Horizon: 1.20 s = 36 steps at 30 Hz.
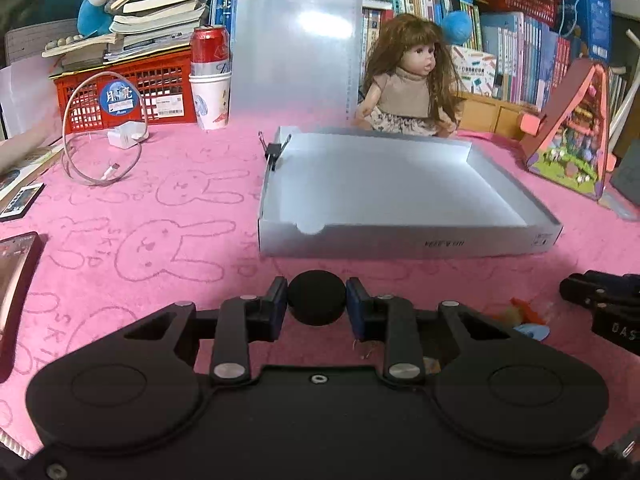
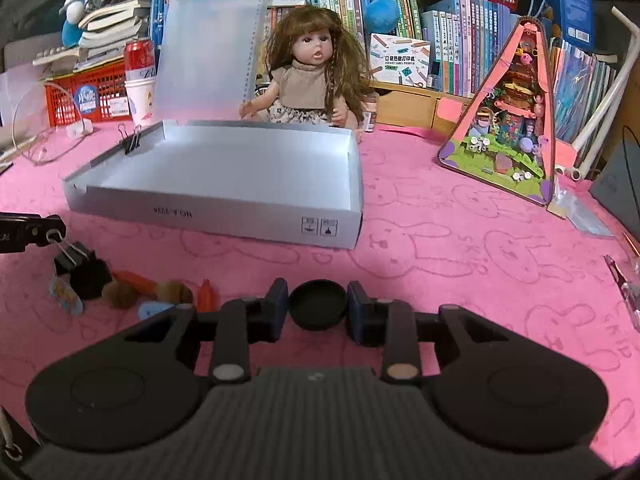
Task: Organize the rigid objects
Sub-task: 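Carry the black discs in both grippers over the white box tray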
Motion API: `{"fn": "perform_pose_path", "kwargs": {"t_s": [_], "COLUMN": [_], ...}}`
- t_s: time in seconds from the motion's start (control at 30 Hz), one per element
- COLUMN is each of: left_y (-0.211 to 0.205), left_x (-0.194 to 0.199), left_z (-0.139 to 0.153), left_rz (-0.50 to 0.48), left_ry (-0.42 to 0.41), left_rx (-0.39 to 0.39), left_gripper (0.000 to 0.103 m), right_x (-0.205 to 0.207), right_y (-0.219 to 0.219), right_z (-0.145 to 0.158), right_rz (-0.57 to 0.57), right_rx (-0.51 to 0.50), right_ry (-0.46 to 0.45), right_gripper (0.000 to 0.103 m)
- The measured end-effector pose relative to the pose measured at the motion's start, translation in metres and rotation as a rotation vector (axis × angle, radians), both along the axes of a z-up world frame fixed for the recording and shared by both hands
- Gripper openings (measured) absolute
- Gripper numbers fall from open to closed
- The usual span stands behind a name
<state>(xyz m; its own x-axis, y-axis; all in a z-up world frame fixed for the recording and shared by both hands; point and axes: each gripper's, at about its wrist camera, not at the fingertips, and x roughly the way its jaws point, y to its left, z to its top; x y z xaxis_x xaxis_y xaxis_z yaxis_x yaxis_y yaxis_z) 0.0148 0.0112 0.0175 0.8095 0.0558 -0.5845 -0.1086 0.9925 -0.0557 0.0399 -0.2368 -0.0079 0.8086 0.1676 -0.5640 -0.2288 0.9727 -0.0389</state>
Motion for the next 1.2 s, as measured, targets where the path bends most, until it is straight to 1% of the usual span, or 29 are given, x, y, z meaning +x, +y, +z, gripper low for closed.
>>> {"fn": "perform_pose_path", "kwargs": {"t_s": [0.1, 0.27, 0.43, 0.53, 0.67, 0.8, 0.87, 0.93, 1.0, 1.13, 1.2], "left_y": [0.001, 0.004, 0.008, 0.009, 0.009, 0.008, 0.007, 0.005, 0.004, 0.005, 0.005], "left_x": [0.002, 0.012, 0.031, 0.046, 0.072, 0.110, 0.127, 0.142, 0.155, 0.179, 0.186], "left_z": [0.009, 0.025, 0.039, 0.043, 0.041, 0.034, 0.029, 0.024, 0.020, 0.012, 0.009], "left_rz": [-0.008, -0.021, -0.026, -0.034, -0.036, -0.049, -0.045, -0.045, -0.042, -0.040, -0.034], "left_ry": [-0.009, -0.036, -0.048, -0.034, -0.001, 0.071, 0.105, 0.127, 0.149, 0.198, 0.212], "left_rx": [-0.011, -0.031, -0.055, -0.066, -0.095, -0.114, -0.112, -0.088, -0.072, -0.100, -0.095], "left_gripper": [0.030, 0.030, 0.030, 0.030, 0.030, 0.030, 0.030, 0.030, 0.030, 0.030, 0.030], "right_x": [0.003, 0.014, 0.030, 0.044, 0.065, 0.093, 0.107, 0.120, 0.131, 0.152, 0.161], "right_y": [0.001, 0.000, -0.003, -0.004, -0.001, 0.006, 0.009, 0.011, 0.013, 0.019, 0.023], "right_z": [0.007, 0.019, 0.031, 0.034, 0.035, 0.033, 0.031, 0.029, 0.027, 0.024, 0.021], "right_rz": [0.006, 0.002, -0.001, -0.004, -0.009, 0.001, -0.001, -0.004, -0.006, -0.007, -0.004], "right_rx": [0.018, 0.077, 0.134, 0.166, 0.197, 0.221, 0.240, 0.252, 0.253, 0.236, 0.226], "right_ry": [-0.006, -0.005, 0.010, 0.038, 0.068, 0.119, 0.157, 0.186, 0.212, 0.260, 0.286], "right_gripper": [0.037, 0.037, 0.037, 0.037, 0.037, 0.037, 0.037, 0.037, 0.037, 0.037, 0.037]}}
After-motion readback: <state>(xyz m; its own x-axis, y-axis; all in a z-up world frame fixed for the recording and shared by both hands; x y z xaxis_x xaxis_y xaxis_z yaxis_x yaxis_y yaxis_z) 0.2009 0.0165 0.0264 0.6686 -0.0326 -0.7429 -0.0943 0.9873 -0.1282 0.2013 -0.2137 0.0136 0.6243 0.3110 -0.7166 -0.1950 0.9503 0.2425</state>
